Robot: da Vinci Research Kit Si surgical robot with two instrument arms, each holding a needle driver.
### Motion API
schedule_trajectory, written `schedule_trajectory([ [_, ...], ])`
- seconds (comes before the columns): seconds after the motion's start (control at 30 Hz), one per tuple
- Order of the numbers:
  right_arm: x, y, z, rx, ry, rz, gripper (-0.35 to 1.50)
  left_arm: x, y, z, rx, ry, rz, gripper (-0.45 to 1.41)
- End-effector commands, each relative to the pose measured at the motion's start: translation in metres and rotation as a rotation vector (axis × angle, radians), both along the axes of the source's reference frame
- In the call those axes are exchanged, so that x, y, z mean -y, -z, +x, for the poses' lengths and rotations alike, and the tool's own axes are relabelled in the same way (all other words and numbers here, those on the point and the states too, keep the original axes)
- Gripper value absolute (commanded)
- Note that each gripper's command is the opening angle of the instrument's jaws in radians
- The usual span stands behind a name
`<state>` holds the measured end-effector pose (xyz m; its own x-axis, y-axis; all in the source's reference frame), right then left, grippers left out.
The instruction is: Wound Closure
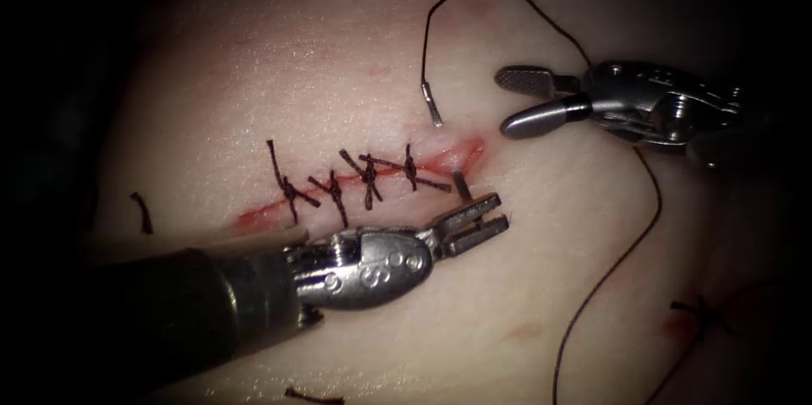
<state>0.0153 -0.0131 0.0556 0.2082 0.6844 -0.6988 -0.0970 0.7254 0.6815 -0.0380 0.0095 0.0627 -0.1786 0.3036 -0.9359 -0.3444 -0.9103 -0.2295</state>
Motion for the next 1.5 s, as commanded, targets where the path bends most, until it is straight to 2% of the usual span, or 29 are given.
schedule_trajectory([
  [0.03, 0.0007, -0.0004, -0.0003, 0.004, 0.015, -0.056, 0.29, -0.0001, -0.0002, -0.0006, 0.034, 0.005, 0.044, -0.45],
  [0.13, 0.001, -0.0002, -0.0009, 0.018, 0.048, -0.113, -0.01, 0.0002, 0.0006, -0.0009, 0.127, 0.014, 0.17, -0.45],
  [0.3, 0.0016, 0.0004, -0.0009, 0.04, 0.114, -0.17, -0.28, 0.0013, 0.0021, -0.0011, 0.255, 0.007, 0.352, -0.45],
  [0.43, 0.0024, 0.0011, -0.0009, 0.015, 0.135, -0.169, -0.35, 0.0026, 0.0035, -0.0011, 0.306, -0.021, 0.405, -0.45],
  [0.53, 0.0033, 0.0017, -0.0008, 0.018, 0.124, -0.05, -0.35, 0.0037, 0.005, -0.0011, 0.325, -0.043, 0.412, -0.45],
  [0.6, 0.004, 0.0022, -0.0007, 0.02, 0.123, 0.035, -0.35, 0.0042, 0.0064, -0.0009, 0.29, -0.058, 0.324, -0.45],
  [0.63, 0.0044, 0.0025, -0.0007, 0.029, 0.129, 0.075, -0.23, 0.0043, 0.007, -0.0008, 0.262, -0.057, 0.279, -0.45],
  [0.7, 0.0049, 0.0029, -0.0006, 0.041, 0.122, 0.171, 0.51, 0.0041, 0.0083, -0.0006, 0.196, -0.054, 0.184, -0.45],
  [0.73, 0.0053, 0.0032, -0.0005, 0.048, 0.112, 0.263, 0.83, 0.0038, 0.0088, -0.0004, 0.165, -0.056, 0.137, -0.45],
  [0.77, 0.0055, 0.0034, -0.0005, 0.052, 0.107, 0.321, 0.89, 0.0034, 0.0093, -0.0002, 0.131, -0.056, 0.092, -0.45],
  [0.87, 0.0062, 0.0042, -0.0004, 0.041, 0.118, 0.393, 1.04, 0.0017, 0.0107, 0.0003, 0.001, -0.049, -0.03, -0.45],
  [1.0, 0.006, 0.0049, -0.0002, 0.043, 0.097, 0.486, 1.25, -0.0004, 0.0118, 0.0009, -0.091, -0.053, -0.127, -0.45],
  [1.07, 0.0055, 0.0051, -0.0003, 0.029, 0.072, 0.533, 1.2, -0.0012, 0.0123, 0.001, -0.123, -0.043, -0.156, -0.45],
  [1.3, 0.0036, 0.0054, -0.0008, -0.023, 0.01, 0.62, 1.2, -0.0033, 0.0138, 0.0015, -0.15, -0.059, -0.232, -0.45],
  [1.5, 0.0025, 0.0072, -0.0009, -0.043, -0.006, 0.671, 1.23, -0.0032, 0.0138, 0.0012, -0.186, -0.081, -0.305, -0.45],
])
